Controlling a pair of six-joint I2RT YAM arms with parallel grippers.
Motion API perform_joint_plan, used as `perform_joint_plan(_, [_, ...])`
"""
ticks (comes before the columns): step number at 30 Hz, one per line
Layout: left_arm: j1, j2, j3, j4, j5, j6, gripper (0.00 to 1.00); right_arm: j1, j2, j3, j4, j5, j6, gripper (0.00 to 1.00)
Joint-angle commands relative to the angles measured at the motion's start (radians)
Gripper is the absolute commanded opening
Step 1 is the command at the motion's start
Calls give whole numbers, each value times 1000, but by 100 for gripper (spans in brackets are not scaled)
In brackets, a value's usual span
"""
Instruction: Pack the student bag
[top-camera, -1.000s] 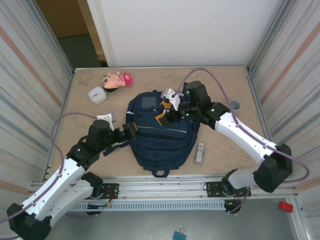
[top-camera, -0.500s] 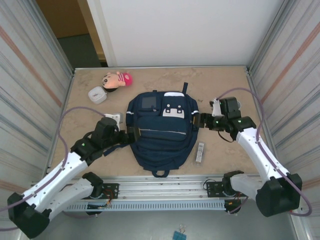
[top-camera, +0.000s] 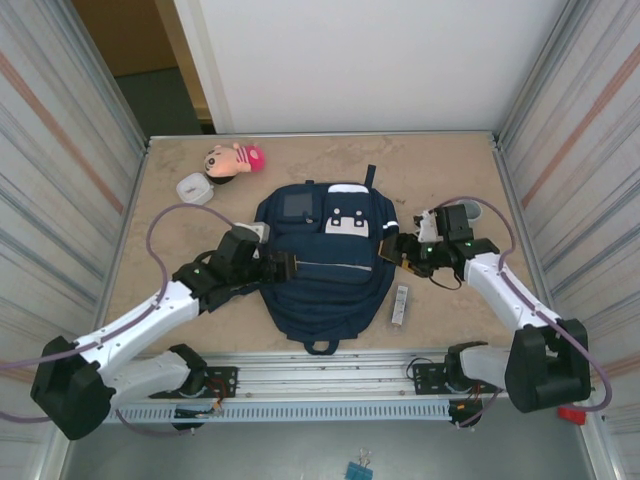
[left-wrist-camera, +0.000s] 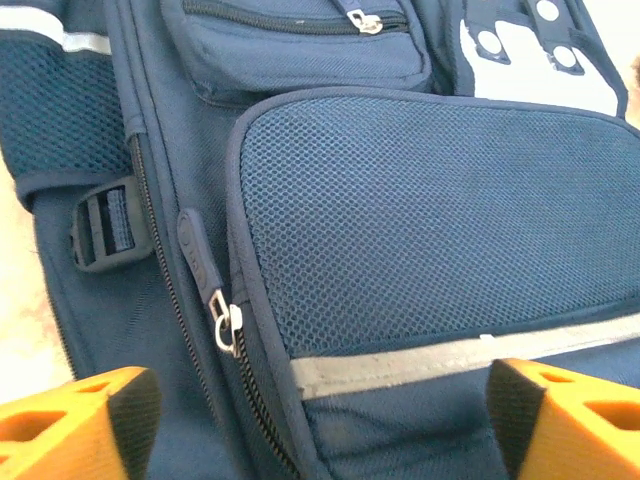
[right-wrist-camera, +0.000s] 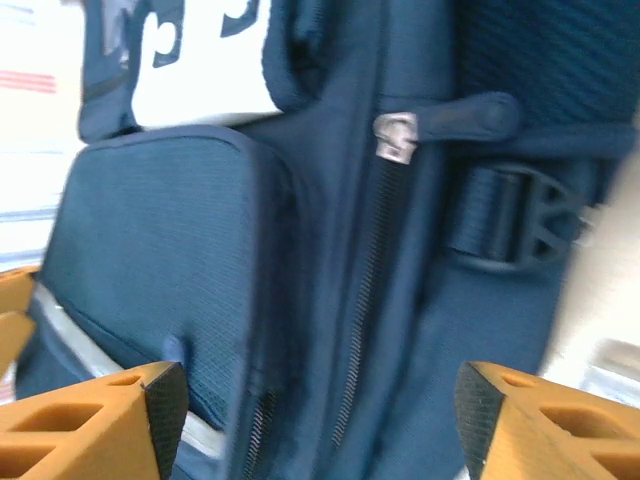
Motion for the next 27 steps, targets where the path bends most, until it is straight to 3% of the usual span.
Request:
perform_joint_plan(1, [7, 27, -28, 69, 40, -46, 81, 27, 67, 4, 130, -67, 56, 70])
perform_joint_plan(6, [3, 35, -70, 71, 88, -79, 69, 87, 148, 6, 216, -44, 86, 64])
perform_joint_plan(13, [-30, -59, -156, 25, 63, -138, 66, 172, 229, 46, 320, -18, 119, 62])
perform_joint_plan(21, [-91, -189, -203, -47, -24, -199, 68, 250, 340, 119, 394, -9, 134, 63])
perform_joint_plan(27, [-96, -260, -151, -141, -85, -147, 78, 244, 314, 160, 324, 36, 103, 67])
